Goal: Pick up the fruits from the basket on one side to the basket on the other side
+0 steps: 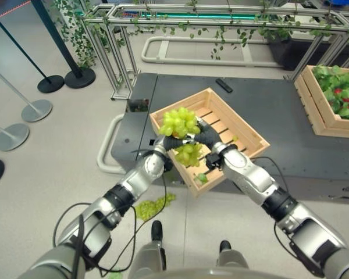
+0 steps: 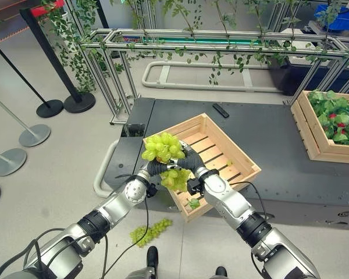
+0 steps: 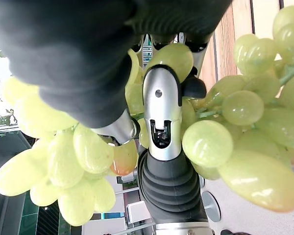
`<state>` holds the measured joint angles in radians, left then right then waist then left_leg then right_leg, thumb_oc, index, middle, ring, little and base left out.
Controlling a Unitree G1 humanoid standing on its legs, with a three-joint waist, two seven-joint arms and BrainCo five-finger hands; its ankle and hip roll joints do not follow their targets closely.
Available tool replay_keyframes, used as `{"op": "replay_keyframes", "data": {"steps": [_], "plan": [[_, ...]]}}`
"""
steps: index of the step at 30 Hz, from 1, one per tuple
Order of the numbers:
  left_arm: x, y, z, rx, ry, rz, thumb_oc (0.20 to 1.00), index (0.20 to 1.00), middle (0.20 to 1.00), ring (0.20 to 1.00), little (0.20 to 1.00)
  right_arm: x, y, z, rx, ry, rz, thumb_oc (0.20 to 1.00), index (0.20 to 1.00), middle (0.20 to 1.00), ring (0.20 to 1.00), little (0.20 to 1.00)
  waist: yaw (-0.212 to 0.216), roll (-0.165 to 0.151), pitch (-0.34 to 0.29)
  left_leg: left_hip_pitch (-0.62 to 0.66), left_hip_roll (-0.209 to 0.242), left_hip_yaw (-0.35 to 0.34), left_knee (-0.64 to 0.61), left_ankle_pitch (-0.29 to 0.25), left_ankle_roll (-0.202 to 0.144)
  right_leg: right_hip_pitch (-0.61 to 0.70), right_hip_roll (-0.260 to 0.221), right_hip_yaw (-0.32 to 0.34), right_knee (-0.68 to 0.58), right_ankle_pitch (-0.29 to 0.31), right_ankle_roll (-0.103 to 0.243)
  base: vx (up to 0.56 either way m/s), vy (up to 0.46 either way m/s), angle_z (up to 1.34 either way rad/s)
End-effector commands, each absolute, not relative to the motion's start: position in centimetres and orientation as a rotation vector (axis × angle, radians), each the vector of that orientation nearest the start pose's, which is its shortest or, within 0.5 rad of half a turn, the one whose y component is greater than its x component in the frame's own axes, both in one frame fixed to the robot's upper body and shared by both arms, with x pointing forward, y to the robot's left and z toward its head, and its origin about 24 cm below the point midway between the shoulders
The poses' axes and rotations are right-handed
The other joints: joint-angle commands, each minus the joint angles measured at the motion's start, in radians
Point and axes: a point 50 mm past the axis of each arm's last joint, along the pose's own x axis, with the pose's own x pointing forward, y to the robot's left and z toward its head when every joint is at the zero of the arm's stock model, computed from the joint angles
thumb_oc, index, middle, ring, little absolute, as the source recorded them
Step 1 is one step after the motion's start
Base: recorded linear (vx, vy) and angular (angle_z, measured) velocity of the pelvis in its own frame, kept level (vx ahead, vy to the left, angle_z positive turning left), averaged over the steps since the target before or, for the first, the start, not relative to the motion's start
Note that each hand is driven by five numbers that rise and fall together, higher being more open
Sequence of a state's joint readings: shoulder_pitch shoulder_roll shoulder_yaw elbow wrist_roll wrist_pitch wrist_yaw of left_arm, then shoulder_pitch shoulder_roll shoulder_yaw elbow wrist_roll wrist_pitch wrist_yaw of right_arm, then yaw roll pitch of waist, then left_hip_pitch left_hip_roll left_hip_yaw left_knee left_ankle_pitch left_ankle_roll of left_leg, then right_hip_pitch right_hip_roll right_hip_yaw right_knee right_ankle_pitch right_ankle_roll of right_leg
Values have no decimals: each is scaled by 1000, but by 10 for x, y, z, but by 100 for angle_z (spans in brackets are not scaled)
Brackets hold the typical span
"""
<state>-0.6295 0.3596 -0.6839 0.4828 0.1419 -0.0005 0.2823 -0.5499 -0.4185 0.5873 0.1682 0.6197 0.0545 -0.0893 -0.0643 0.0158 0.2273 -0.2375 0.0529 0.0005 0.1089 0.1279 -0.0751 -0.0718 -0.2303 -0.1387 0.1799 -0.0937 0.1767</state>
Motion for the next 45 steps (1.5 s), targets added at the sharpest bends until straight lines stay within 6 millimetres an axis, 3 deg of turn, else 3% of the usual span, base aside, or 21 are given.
{"op": "replay_keyframes", "data": {"steps": [1,5,10,12,17,23,31,32,33,37,38,45], "plan": [[356,65,128,826,-396,-276,1000,1000,1000,1000,1000,296,-27,177,98,-353,796,200,200,200,200,200,2,-19,-24,-32,-2,-19,119,-160,-36,45,-13,-71,32,-112,-16,0,0,0],[355,64,124,774,-370,-269,1000,1000,1000,1000,1000,296,-26,176,107,-347,802,200,200,200,200,200,2,-19,-25,-32,-3,-20,121,-161,-36,48,-13,-71,33,-114,-17,0,0,0],[353,58,111,534,-270,-240,1000,1000,1000,1000,1000,294,-20,176,130,-346,806,200,200,200,200,200,2,-22,-23,-32,-4,-22,122,-158,-35,47,-13,-70,35,-113,-20,0,0,0],[350,49,101,347,-178,-263,1000,1000,1000,1000,1000,293,-16,175,153,-336,807,200,200,200,200,200,0,-24,-22,-34,-4,-22,123,-155,-34,44,-13,-68,38,-112,-22,0,0,0],[343,32,95,139,-104,-307,1000,1000,1000,1000,1000,291,-10,172,166,-324,808,200,200,200,200,200,-4,-25,-19,-35,-1,-22,123,-154,-34,35,-12,-61,43,-111,-24,0,0,0],[336,14,92,135,-82,-399,1000,1000,1000,1000,1000,291,-8,172,151,-321,810,200,200,200,200,200,-10,-25,-18,-35,0,-20,123,-154,-33,30,-11,-55,49,-112,-25,0,0,0],[337,16,89,187,-87,-392,1000,1000,1000,1000,1000,291,-9,171,151,-320,806,200,200,200,200,200,-13,-22,-16,-30,2,-20,125,-157,-32,30,-9,-50,53,-115,-25,0,0,0],[337,16,90,184,-91,-387,347,347,347,347,347,291,-9,170,153,-319,803,200,200,200,200,200,-12,-22,-15,-30,2,-21,127,-157,-32,30,-9,-50,53,-115,-26,0,0,0],[338,17,91,176,-92,-383,200,200,200,200,200,291,-9,171,151,-319,801,200,200,200,200,200,-12,-22,-15,-31,2,-21,128,-157,-32,30,-8,-50,54,-115,-26,0,0,0],[338,20,96,139,-109,-361,200,200,200,200,200,293,-11,170,132,-326,787,200,200,200,200,200,-9,-21,-15,-29,2,-21,125,-156,-32,30,-7,-51,56,-116,-27,0,0,0],[338,22,97,128,-111,-350,200,200,200,200,200,293,-12,170,116,-334,776,1000,1000,1000,1000,1000,-8,-21,-15,-29,1,-22,124,-156,-32,30,-6,-51,55,-117,-27,0,0,0],[338,35,96,58,-107,-292,200,200,200,200,200,296,-24,168,107,-343,710,1000,1000,1000,1000,1000,-6,-21,-15,-28,4,-21,124,-155,-32,30,-7,-52,57,-118,-28,0,0,0]]}}
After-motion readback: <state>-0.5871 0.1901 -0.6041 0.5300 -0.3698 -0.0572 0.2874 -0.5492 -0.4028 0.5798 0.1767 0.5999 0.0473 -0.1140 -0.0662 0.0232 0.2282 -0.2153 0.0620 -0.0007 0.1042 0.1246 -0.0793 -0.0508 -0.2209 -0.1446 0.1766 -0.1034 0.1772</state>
